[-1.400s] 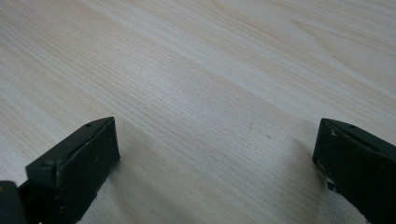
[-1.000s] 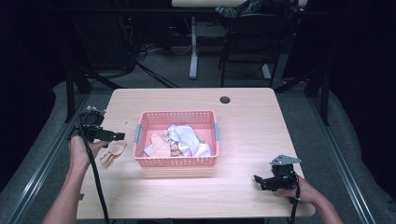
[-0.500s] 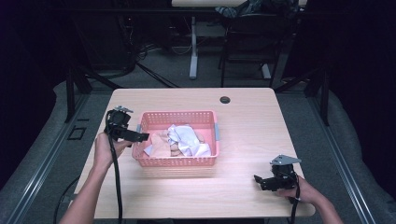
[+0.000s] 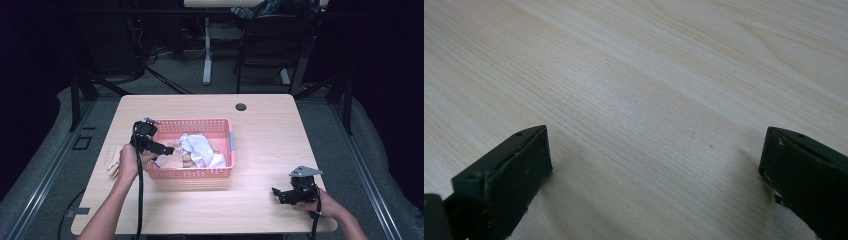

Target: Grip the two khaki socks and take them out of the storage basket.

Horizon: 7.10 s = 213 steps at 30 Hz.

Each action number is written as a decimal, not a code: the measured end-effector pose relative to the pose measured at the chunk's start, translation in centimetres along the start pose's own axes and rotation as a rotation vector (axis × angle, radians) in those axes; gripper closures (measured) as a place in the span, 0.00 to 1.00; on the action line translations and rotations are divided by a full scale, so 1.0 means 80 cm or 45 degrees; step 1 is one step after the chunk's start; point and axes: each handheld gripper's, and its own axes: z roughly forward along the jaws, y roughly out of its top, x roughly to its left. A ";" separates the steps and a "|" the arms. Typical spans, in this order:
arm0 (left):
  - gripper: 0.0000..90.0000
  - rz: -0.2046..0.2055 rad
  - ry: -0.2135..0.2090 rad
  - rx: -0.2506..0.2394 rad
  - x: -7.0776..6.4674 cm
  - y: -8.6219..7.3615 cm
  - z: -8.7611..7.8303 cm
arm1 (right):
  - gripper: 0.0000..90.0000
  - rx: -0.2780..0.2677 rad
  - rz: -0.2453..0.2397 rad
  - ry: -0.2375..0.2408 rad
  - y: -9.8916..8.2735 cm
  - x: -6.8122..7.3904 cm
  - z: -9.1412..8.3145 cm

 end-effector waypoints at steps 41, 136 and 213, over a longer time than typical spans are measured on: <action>0.53 0.000 0.035 0.437 -0.021 0.014 0.087 | 0.00 0.002 -0.004 -0.005 0.000 0.000 0.000; 0.97 0.124 0.016 0.216 -0.005 0.012 0.010 | 0.00 0.001 -0.001 -0.003 0.000 0.000 0.000; 0.94 -0.332 0.162 0.153 0.156 -0.105 -0.046 | 0.00 -0.005 0.008 -0.008 0.000 0.001 0.001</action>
